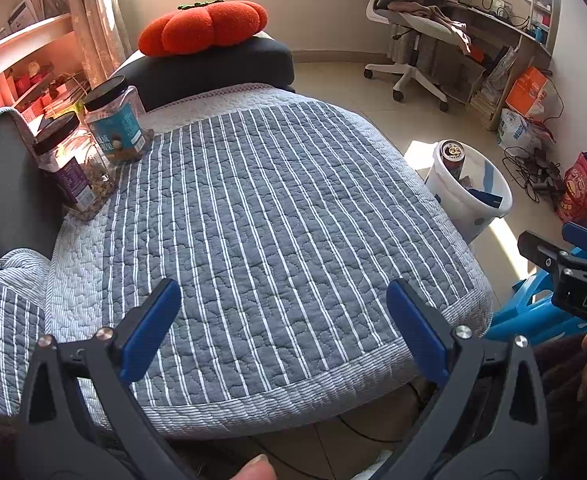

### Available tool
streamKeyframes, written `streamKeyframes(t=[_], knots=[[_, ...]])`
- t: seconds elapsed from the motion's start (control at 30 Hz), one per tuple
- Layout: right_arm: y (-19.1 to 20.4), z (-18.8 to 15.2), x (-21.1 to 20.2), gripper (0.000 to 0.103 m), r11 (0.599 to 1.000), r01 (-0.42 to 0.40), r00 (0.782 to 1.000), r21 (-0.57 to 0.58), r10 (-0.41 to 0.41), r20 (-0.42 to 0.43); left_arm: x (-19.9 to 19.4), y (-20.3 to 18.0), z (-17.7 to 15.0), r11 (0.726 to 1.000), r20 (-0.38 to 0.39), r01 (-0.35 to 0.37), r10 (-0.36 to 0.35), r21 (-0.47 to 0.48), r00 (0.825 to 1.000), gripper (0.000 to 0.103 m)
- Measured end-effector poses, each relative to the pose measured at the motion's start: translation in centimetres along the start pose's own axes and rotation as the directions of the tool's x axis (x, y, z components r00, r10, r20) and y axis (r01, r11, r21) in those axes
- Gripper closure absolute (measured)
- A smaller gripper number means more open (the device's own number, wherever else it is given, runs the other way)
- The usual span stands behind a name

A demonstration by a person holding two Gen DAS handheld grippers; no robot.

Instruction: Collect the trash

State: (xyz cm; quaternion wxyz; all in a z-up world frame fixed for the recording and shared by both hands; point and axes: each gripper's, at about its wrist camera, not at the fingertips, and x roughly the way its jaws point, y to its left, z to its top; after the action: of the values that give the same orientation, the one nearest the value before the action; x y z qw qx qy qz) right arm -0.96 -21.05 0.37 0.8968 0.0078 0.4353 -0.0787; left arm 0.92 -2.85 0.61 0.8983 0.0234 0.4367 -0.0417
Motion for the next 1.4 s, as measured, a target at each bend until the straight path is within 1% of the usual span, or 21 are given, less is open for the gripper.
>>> streamKeyframes(t=[0.33,0.5,0.73,1.13,1.4], knots=[[0.0,0.0,0.0,0.01,1.0,-0.001,1.0,0.003,0.001,0.0,0.1,-0.3,0.1,1.0,-0.011,0.012,-0.012,0.003,1.0,0.001],[-0.4,0.0,-0.1,0.011,1.0,-0.001,1.0,0.023,0.001,-0.001,0.1,-0.6,0.0,1.0,-0.011,0.016,-0.016,0.012,1.0,0.001],[-0.9,0.0,-0.1,0.01,0.999,0.006,1.0,0.045,-0.006,0.001,0.1,-0.4,0.1,1.0,-0.008,0.002,-0.002,0.003,1.0,0.001],[-1.9,0.0,-0.5,0.01,0.996,0.015,1.0,0.088,-0.016,0.011,-0.1,-0.4,0.2,1.0,0.003,0.0,0.0,-0.005,1.0,0.001],[-2.0,-0.1,-0.5,0.01,0.996,0.016,1.0,0.093,-0.018,0.012,-0.1,-0.4,0.1,1.0,-0.001,-0.001,0.001,-0.005,1.0,0.001]])
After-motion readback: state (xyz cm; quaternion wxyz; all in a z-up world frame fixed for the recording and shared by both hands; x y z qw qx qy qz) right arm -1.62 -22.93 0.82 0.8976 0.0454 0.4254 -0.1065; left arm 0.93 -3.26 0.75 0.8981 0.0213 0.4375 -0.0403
